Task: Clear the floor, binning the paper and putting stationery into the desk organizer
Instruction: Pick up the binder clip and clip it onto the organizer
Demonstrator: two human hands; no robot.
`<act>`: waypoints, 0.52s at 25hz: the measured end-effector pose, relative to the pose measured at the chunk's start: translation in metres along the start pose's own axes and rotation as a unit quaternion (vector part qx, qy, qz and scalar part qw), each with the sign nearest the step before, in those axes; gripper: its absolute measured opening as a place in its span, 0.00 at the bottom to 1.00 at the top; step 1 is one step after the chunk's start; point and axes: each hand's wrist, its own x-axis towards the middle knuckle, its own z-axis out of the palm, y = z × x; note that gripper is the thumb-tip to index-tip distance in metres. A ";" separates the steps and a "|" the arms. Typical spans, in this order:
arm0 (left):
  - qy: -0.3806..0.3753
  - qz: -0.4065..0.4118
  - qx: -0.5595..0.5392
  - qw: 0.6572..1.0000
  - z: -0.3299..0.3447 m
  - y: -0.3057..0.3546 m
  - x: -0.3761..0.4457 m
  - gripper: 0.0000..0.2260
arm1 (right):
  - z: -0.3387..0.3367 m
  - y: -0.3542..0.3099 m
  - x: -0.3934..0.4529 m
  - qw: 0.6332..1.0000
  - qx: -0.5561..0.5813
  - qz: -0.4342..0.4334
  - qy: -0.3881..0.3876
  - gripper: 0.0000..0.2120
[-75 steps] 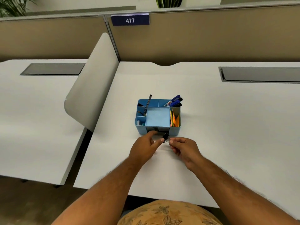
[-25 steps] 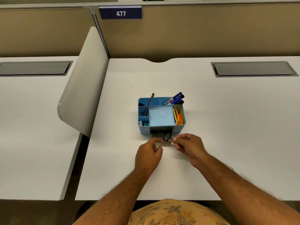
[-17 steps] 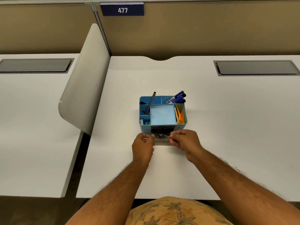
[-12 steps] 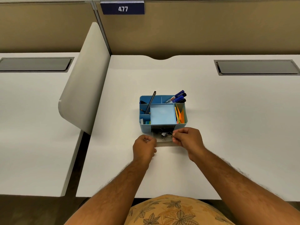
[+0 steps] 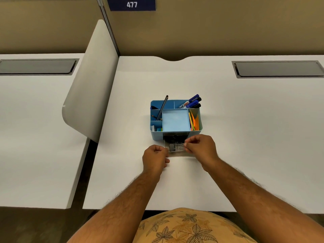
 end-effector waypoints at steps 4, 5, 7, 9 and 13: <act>-0.003 -0.003 -0.016 1.000 -0.002 0.000 0.000 0.04 | -0.007 0.007 0.002 0.996 -0.067 -0.046 0.042 0.08; -0.006 -0.004 -0.021 1.000 -0.003 -0.001 0.000 0.04 | -0.010 0.011 0.002 0.996 -0.064 -0.039 0.046 0.07; -0.010 -0.009 -0.036 0.999 -0.004 0.000 0.000 0.04 | -0.014 0.017 0.002 0.998 -0.044 -0.014 0.034 0.07; -0.014 -0.018 -0.053 0.998 -0.005 0.000 0.002 0.04 | -0.014 0.022 0.000 1.000 -0.022 0.007 0.016 0.10; 0.001 0.067 0.032 0.997 -0.008 -0.002 0.005 0.12 | -0.015 0.024 0.004 0.996 -0.043 -0.034 0.069 0.28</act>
